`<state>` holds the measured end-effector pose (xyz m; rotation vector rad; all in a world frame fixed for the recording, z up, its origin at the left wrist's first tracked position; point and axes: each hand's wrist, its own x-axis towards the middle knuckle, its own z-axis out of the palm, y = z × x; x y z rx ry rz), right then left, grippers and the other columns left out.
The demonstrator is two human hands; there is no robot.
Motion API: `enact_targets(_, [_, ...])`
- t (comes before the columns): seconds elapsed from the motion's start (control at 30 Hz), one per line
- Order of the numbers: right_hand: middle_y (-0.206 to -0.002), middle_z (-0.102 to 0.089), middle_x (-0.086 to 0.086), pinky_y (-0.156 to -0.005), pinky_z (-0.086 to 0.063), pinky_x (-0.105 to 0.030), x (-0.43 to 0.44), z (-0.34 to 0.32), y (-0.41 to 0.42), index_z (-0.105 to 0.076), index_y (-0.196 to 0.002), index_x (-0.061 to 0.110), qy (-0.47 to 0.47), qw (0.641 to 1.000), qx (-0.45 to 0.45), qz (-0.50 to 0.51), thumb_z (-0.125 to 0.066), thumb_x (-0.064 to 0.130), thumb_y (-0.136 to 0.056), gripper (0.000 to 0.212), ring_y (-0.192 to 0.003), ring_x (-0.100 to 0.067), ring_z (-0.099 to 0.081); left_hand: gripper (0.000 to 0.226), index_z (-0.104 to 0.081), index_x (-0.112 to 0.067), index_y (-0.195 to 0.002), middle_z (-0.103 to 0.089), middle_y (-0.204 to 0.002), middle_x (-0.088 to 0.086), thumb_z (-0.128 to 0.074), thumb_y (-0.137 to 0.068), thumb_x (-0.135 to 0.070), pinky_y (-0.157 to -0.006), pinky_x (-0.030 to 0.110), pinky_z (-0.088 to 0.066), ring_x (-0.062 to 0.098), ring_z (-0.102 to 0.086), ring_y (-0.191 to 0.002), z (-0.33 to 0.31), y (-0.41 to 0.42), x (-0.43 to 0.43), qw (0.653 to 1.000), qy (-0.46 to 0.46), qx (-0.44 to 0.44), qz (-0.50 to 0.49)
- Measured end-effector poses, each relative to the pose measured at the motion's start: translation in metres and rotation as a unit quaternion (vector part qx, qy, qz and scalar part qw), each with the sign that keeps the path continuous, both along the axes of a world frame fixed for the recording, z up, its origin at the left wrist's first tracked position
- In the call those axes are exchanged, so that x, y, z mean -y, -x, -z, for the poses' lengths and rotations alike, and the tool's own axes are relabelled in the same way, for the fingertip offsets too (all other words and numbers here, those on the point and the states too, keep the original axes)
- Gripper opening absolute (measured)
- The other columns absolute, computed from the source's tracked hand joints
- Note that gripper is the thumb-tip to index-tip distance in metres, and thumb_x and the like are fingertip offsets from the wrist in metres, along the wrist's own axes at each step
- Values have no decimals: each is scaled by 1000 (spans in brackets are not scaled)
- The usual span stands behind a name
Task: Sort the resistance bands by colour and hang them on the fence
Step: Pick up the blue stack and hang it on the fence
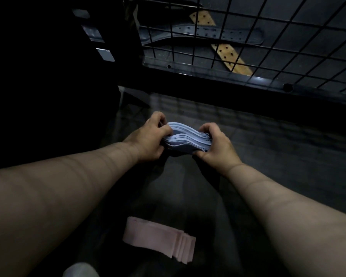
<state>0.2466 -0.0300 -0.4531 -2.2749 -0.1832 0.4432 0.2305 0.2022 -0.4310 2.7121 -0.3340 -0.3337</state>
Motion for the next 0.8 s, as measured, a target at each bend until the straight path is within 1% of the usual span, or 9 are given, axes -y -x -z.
enact_targets(0.07, [-113,-64,2,-98,-47,-37,0,2,3,-52,-119,38,25,999,35,-6,-79,20,-66,62,-106,-22,-59,41,-62,-19,-115,-36,-132,10,-70,-75,-17,-79,41,-56,30,-55,-109,0,4,0,999,-35,21,23])
enact_targets(0.13, [-121,-62,3,-104,-42,-39,0,6,6,-55,-128,29,52,997,47,-23,-76,20,-68,64,-114,-23,-55,44,-66,-18,-112,-43,-133,19,-77,-69,-19,-67,40,-56,38,-61,-98,0,8,-3,995,-70,38,57])
enact_targets(0.23, [-119,-60,4,-102,-37,-34,3,7,6,-56,-123,27,81,994,39,-54,-74,21,-71,55,-115,-23,-52,42,-70,-17,-108,-53,-123,22,-78,-69,-32,-58,38,-54,38,-64,-78,1,15,-11,991,-93,56,74])
enact_targets(0.3, [-115,-60,4,-99,-36,-33,4,6,4,-57,-117,27,90,993,40,-60,-74,23,-72,49,-112,-23,-51,43,-69,-20,-112,-53,-122,16,-59,-81,-47,-63,37,-56,36,-64,-77,2,21,-11,996,-61,57,42])
enact_targets(0.37, [-112,-61,4,-99,-38,-34,3,5,4,-58,-115,26,83,995,38,-51,-75,21,-71,47,-109,-23,-52,48,-65,-26,-116,-48,-127,8,-41,-86,-54,-75,40,-56,33,-64,-87,2,25,-1,999,-22,23,-30])
enact_targets(0.43, [-112,-62,2,-99,-40,-35,1,4,4,-58,-114,24,79,995,35,-41,-75,20,-71,47,-108,-24,-52,40,-61,-30,-115,-43,-131,2,-39,-91,-54,-87,39,-52,29,-60,-102,1,22,10,995,0,-33,-98])
enact_targets(0.5, [-112,-62,2,-99,-40,-36,-2,4,5,-58,-116,24,77,996,35,-32,-75,21,-71,49,-109,-24,-52,30,-58,-31,-114,-38,-137,-1,-47,-94,-51,-95,37,-48,27,-55,-113,-2,17,22,991,-5,-59,-121])
enact_targets(0.67, [-109,-63,0,-99,-42,-37,0,2,6,-59,-117,23,79,995,45,-28,-76,22,-71,49,-107,-25,-53,49,-49,-29,-130,-21,-155,3,-46,-91,-59,-102,40,-41,26,-38,-134,0,16,30,989,-142,-27,-24])
enact_targets(0.8, [-106,-64,2,-95,-43,-37,0,4,6,-60,-109,24,77,996,45,-26,-76,22,-70,42,-102,-24,-53,63,-53,-23,-127,-25,-159,4,-34,-87,-67,-100,40,-42,22,-37,-137,5,20,13,987,-149,40,55])
